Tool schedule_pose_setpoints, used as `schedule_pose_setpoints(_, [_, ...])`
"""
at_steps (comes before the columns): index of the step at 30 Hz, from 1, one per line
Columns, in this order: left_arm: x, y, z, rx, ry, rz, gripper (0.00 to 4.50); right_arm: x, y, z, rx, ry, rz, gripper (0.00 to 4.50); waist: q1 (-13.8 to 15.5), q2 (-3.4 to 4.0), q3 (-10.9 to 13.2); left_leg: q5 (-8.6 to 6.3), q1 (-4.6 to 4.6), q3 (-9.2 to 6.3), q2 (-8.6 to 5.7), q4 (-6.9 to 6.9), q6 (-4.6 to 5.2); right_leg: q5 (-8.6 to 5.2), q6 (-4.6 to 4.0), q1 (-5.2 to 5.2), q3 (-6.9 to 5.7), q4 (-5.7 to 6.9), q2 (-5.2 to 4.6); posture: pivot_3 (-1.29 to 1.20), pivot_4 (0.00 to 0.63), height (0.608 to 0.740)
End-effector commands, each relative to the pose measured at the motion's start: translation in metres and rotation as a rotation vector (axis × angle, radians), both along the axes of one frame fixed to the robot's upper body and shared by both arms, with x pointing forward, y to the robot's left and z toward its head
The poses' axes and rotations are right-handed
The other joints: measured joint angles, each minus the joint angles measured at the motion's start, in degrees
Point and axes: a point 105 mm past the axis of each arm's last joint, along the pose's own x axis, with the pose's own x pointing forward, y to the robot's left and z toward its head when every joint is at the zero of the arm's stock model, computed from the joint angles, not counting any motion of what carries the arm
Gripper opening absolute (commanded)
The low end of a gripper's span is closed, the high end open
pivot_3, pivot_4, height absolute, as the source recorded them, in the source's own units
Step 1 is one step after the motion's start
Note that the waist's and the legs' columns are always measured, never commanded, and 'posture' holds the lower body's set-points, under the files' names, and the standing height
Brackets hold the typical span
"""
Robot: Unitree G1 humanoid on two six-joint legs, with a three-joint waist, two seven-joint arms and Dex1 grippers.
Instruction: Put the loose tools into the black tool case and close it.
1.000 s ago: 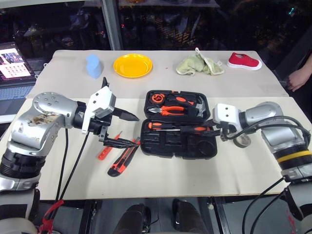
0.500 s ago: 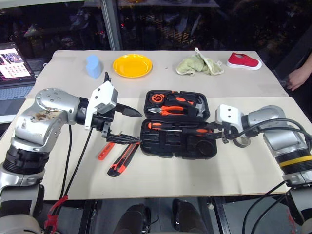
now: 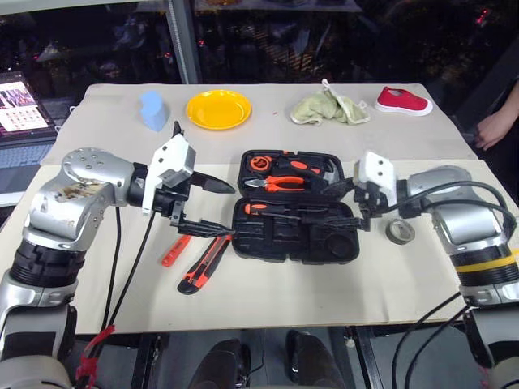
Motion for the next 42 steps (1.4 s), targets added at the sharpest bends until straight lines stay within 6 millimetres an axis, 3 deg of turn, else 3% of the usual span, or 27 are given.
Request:
schedule_pose_setpoints(1, [0.001,-0.002,0.011,-0.002,-0.051,-0.014,4.50,0.008,0.001,0.004,-0.013,-0.031,-0.020,1.49,0.0,0.00,0.0,0.00,0.00,0.00,0.00,0.00,0.00,0.00,0.00,0.00,0.00,0.08,0.00,0.00,0.150,0.740])
schedule_pose_setpoints(5, [0.000,-0.001,0.010,0.002,-0.052,-0.012,4.50,0.012,0.001,-0.004,-0.019,-0.018,-0.030,0.11,-0.1,0.00,0.0,0.00,0.00,0.01,0.00,0.01,0.00,0.00,-0.01,-0.03,0.00,0.34,0.01,0.00,0.150,0.740])
schedule_pose_setpoints(6, [0.000,-0.001,0.010,0.003,-0.053,-0.011,4.50,0.012,0.001,-0.007,-0.020,-0.014,-0.033,0.05,-0.1,0.00,0.0,0.00,0.01,0.01,0.00,0.01,0.00,-0.01,-0.01,-0.03,0.00,0.35,0.01,0.00,0.150,0.740])
schedule_pose_setpoints(13, [0.001,0.000,0.009,0.008,-0.057,-0.006,4.50,0.022,0.003,-0.023,-0.003,0.009,-0.093,0.05,-0.5,0.00,0.0,0.01,0.04,0.01,0.00,0.01,-0.02,-0.01,-0.01,-0.01,0.01,0.37,0.03,0.00,0.150,0.740])
schedule_pose_setpoints(25, [0.004,0.002,0.011,0.019,-0.064,-0.008,4.50,0.011,0.008,-0.042,-0.022,0.023,-0.065,0.05,-0.6,0.00,0.0,0.02,0.16,0.01,0.00,0.00,-0.03,-0.02,-0.03,0.04,0.01,0.40,0.04,0.00,0.150,0.740])
schedule_pose_setpoints(29, [0.005,0.000,0.011,0.018,-0.066,-0.014,4.50,0.005,0.008,-0.051,-0.063,0.028,-0.037,0.05,-0.6,0.00,0.0,0.02,0.18,0.01,0.00,0.00,-0.04,-0.03,-0.04,0.05,0.01,0.41,0.04,0.00,0.150,0.740])
schedule_pose_setpoints(42, [0.013,-0.006,0.012,0.008,-0.075,-0.035,4.50,0.015,0.006,-0.074,-0.201,0.036,-0.040,0.05,-0.6,-0.04,0.0,0.02,0.64,0.05,0.00,0.00,-0.05,-0.06,-0.09,0.36,0.02,0.38,0.03,0.00,0.150,0.740])
